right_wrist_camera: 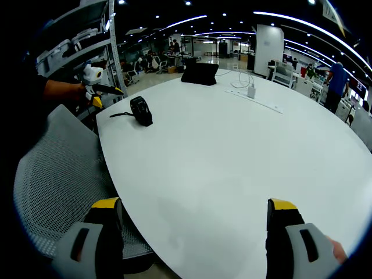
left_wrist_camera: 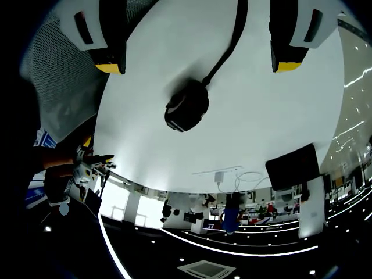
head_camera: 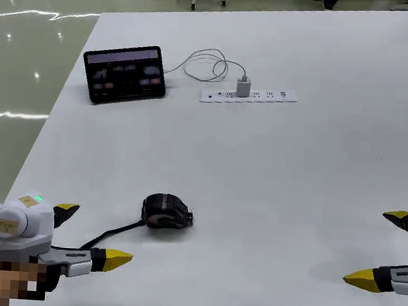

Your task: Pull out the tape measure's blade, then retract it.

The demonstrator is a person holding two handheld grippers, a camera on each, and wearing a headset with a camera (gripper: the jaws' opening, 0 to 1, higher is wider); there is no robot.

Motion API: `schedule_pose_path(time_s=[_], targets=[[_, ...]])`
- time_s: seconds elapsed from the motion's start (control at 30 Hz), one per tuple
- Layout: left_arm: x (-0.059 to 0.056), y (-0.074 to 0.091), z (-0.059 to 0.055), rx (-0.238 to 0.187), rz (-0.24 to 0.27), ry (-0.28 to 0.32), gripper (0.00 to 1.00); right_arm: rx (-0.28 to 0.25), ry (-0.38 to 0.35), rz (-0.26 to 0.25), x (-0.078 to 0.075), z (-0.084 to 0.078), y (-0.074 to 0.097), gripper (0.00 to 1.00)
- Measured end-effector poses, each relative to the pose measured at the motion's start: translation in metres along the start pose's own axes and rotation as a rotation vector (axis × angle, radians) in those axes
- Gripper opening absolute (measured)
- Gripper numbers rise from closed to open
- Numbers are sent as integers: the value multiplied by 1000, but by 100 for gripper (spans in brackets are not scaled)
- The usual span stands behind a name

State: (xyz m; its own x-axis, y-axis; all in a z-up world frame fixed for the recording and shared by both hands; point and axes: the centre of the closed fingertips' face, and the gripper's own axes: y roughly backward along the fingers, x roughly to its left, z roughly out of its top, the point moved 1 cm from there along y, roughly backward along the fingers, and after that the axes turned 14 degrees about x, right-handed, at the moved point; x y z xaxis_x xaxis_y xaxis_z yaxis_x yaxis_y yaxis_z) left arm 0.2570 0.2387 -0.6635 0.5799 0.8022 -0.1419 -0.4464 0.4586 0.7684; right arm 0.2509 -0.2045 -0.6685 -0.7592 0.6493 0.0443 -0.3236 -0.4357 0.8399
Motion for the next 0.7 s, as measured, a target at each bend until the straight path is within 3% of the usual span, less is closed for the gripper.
schedule_pose_path(time_s=[0.4,0.57,0.7], targets=[[2,-3,2,17,-10,-42,100,-22,19,-10,-1,10,0,100],[4,-7,-3,64,-15,-73,100,-28,35,3,2,13,-1,100],[4,-6,4,53,-29,-87,100,-30,45,12,4,17,-3,100]])
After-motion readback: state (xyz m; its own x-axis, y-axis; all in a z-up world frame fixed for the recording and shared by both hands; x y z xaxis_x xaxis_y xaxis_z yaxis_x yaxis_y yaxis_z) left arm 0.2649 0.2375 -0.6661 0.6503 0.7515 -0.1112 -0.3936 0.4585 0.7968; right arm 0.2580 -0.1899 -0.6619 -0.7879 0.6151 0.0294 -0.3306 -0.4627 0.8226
